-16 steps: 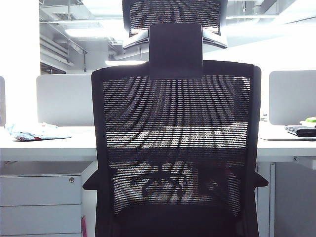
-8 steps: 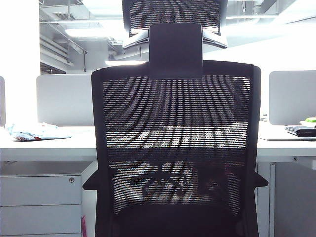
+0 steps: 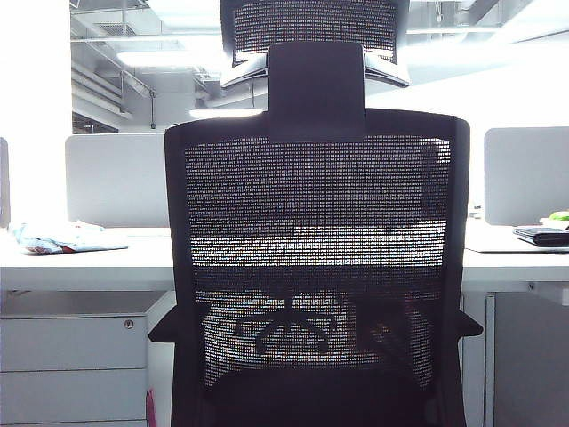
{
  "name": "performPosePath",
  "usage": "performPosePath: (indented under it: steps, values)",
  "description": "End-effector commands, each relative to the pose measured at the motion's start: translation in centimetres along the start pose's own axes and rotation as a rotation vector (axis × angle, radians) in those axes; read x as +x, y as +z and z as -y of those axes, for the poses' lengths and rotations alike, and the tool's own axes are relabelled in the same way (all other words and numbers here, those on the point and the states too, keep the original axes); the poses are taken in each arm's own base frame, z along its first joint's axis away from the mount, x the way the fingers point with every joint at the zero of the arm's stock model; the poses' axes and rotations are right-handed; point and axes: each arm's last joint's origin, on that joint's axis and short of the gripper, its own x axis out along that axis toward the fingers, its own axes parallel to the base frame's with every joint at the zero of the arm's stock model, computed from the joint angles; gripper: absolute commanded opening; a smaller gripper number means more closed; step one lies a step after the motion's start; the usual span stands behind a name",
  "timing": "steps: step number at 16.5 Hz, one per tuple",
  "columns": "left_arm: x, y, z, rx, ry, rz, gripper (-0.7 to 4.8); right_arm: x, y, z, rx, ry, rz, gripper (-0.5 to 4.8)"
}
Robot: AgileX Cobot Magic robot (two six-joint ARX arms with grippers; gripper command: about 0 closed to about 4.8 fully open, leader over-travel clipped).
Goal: Push the black chair under the table.
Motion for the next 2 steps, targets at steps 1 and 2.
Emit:
performPosePath:
  steps: [1,2]
  values:
    - [0.01,0.07,0.00,0.003,-0.002,0.008,-0.04,0.00,0.14,-0.03,0.000,0.007,0.016,-0.05]
    - [0.01,0.07,0.00,0.003,-0.002,0.008,-0.04,0.00,0.14,-0.03,0.000,0.007,0.016,-0.05]
